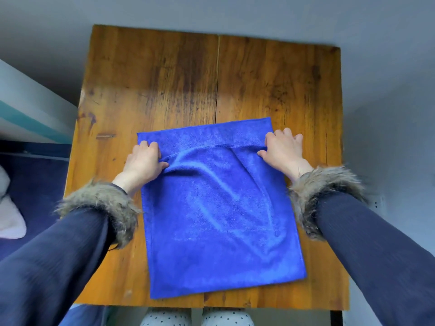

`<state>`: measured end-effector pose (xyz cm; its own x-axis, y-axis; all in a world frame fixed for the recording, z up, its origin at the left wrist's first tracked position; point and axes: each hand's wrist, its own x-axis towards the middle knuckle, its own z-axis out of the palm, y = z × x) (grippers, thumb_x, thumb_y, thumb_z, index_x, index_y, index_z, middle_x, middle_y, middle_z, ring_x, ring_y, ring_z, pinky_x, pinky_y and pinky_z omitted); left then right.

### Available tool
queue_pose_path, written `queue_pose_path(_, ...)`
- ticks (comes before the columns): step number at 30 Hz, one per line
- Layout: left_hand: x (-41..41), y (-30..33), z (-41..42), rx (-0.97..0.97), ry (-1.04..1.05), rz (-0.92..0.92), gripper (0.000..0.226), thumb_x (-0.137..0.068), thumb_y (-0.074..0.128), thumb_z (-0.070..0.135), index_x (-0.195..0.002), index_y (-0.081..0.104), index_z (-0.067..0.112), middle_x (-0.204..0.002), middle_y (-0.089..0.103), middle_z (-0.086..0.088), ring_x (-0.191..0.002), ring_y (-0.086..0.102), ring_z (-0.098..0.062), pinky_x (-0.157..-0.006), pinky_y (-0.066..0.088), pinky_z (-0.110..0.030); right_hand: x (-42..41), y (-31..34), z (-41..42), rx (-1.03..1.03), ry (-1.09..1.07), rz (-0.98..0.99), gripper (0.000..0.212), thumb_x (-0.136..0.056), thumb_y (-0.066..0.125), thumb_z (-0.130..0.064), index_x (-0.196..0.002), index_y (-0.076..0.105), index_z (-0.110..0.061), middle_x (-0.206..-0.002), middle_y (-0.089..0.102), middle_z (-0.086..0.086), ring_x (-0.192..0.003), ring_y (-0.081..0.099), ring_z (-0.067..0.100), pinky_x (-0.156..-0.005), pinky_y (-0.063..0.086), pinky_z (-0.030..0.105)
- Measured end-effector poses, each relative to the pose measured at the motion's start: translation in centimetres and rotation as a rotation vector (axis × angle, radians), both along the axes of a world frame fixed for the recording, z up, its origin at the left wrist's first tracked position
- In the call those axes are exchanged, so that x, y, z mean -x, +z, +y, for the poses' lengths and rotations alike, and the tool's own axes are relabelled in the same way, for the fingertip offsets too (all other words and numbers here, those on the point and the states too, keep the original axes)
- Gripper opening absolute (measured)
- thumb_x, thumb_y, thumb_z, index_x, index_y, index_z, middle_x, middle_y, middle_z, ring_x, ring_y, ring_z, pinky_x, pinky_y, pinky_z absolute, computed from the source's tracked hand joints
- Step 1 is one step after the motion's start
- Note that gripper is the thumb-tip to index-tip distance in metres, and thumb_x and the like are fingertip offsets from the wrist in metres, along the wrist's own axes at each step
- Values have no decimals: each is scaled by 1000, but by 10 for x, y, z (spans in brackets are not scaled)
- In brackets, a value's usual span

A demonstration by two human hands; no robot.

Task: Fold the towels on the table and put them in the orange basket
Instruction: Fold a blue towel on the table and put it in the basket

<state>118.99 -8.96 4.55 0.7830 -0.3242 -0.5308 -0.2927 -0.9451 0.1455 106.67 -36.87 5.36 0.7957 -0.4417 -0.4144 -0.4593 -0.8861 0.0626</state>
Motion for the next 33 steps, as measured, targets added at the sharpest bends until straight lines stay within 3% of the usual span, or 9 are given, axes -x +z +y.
queue_pose_path(5, 1, 12, 7, 183, 103, 57, 26, -88, 61, 16, -112, 57, 6, -107, 62, -16, -100, 55, -33, -78, 39, -33, 11, 11, -5, -13, -157, -96, 20, -87, 52, -18, -100, 67, -15, -108, 58, 9, -111, 40, 30, -85, 26, 39)
queue_pose_path(8, 0, 30, 26, 487, 289, 184, 12, -88, 63, 26, -92, 64, 15, -77, 58, -4, -71, 53, -20, -66, 40, -28, 28, 26, -5, -144, -384, -233, 17, -86, 52, -20, -94, 66, -21, -108, 58, 7, -113, 38, 30, -82, 24, 37)
queue_pose_path(10, 0, 44, 41, 726, 386, 327, 9, -89, 61, 24, -85, 64, 17, -78, 58, -1, -70, 52, -13, -69, 45, -24, 36, 37, -5, -254, -462, -316, 11, -88, 55, -28, -89, 64, -23, -102, 60, 3, -113, 40, 28, -83, 25, 35)
queue_pose_path(14, 0, 64, 56, 1071, 498, 471, 20, -87, 56, 24, -71, 66, 20, -68, 56, 5, -64, 47, -8, -61, 42, -17, 32, 65, -4, -545, -490, -524, 11, -84, 65, -27, -82, 64, -16, -82, 62, -2, -84, 56, 18, -72, 38, 26)
queue_pose_path(17, -11, 68, 57, 1205, 563, 443, 23, -91, 56, 21, -70, 66, 21, -67, 58, 9, -64, 51, -4, -59, 43, -13, 16, 80, -9, -550, -469, -665, 10, -82, 67, -26, -81, 63, -17, -79, 61, -4, -75, 54, 12, -68, 38, 22)
queue_pose_path(20, -25, 58, 50, 1040, 563, 206, 18, -91, 59, 25, -75, 66, 22, -64, 60, 14, -59, 49, 0, -55, 40, -13, -4, 74, -15, -565, -470, -681, 7, -85, 63, -23, -87, 64, -16, -84, 61, -2, -80, 55, 14, -70, 40, 23)
queue_pose_path(23, -30, 28, 38, 739, 509, 52, 15, -91, 59, 23, -78, 66, 19, -65, 58, 4, -46, 45, 3, -42, 35, -11, -23, 46, -19, -500, -436, -513, 14, -88, 55, -18, -94, 66, -12, -92, 63, 3, -86, 54, 17, -70, 34, 20)
queue_pose_path(27, -34, -4, 32, 446, 403, -45, 14, -88, 61, 21, -92, 69, 10, -87, 65, -8, -78, 55, -19, -67, 37, -26, -40, 8, -25, -454, -420, -399, 16, -91, 54, -19, -98, 65, -10, -100, 64, 10, -98, 56, 27, -72, 33, 22)
queue_pose_path(33, -45, -12, 25, 384, 184, -162, 12, -85, 66, 20, -92, 69, 11, -109, 52, -19, -108, 45, -34, -96, 32, -34, -49, -13, -34, -446, -349, -399, 12, -91, 53, -19, -92, 63, -14, -117, 53, 14, -102, 50, 22, -78, 30, 22)
